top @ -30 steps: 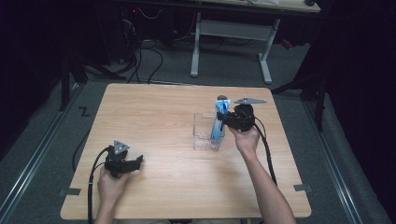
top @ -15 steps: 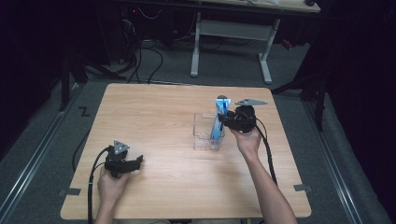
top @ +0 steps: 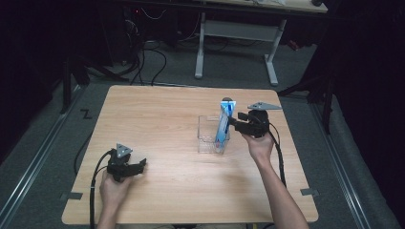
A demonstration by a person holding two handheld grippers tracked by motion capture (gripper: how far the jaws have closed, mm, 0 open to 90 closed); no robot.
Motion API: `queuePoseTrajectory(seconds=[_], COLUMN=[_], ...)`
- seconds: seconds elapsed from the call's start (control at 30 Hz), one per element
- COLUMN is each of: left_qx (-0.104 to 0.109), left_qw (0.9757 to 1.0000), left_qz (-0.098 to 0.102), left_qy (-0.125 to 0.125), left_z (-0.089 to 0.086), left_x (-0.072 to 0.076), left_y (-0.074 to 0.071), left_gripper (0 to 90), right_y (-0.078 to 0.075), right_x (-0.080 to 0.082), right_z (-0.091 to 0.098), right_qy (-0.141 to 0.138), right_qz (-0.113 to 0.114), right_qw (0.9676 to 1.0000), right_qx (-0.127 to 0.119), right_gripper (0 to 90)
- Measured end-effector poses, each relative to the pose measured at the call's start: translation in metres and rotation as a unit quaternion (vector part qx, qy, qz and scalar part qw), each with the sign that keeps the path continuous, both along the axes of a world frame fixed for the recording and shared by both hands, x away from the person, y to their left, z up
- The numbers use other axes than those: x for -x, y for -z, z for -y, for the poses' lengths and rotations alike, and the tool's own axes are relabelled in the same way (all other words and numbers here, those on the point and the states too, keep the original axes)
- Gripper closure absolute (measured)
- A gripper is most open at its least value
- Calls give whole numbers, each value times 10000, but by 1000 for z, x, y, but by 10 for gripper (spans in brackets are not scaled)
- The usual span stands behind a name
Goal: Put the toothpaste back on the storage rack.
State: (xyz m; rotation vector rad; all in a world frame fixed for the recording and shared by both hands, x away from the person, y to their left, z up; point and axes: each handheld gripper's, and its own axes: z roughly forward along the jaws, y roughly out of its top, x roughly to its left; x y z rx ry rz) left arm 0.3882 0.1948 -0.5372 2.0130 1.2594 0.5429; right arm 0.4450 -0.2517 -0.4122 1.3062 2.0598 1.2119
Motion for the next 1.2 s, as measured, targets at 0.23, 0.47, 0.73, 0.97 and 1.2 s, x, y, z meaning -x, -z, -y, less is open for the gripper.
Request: queuePoseTrajectory(seconds=[0.23,0.47,0.73,0.97,1.2], left_qx=[-1,-1,-1,-5,-6], left_qw=[10000,10000,10000,10000,10000], left_qz=[0,-1,-1,-3,-3], left_qy=[-2,-4,-4,-2,-3], left_z=[0,0,0,0,0], left_x=[0,0,0,0,0], left_y=[0,0,0,0,0], left_gripper=[241,241,241,241,241], right_y=[-2,-4,-6,-7,-7], right_x=[8,15,21,26,32], right_z=[4,11,13,20,29], right_qy=[2,44,37,85,152], right_qz=[79,122,168,190,202], right_qw=[9999,9998,9995,9994,9994], right_qx=[131,132,282,264,232], right_gripper=[479,474,469,469,472])
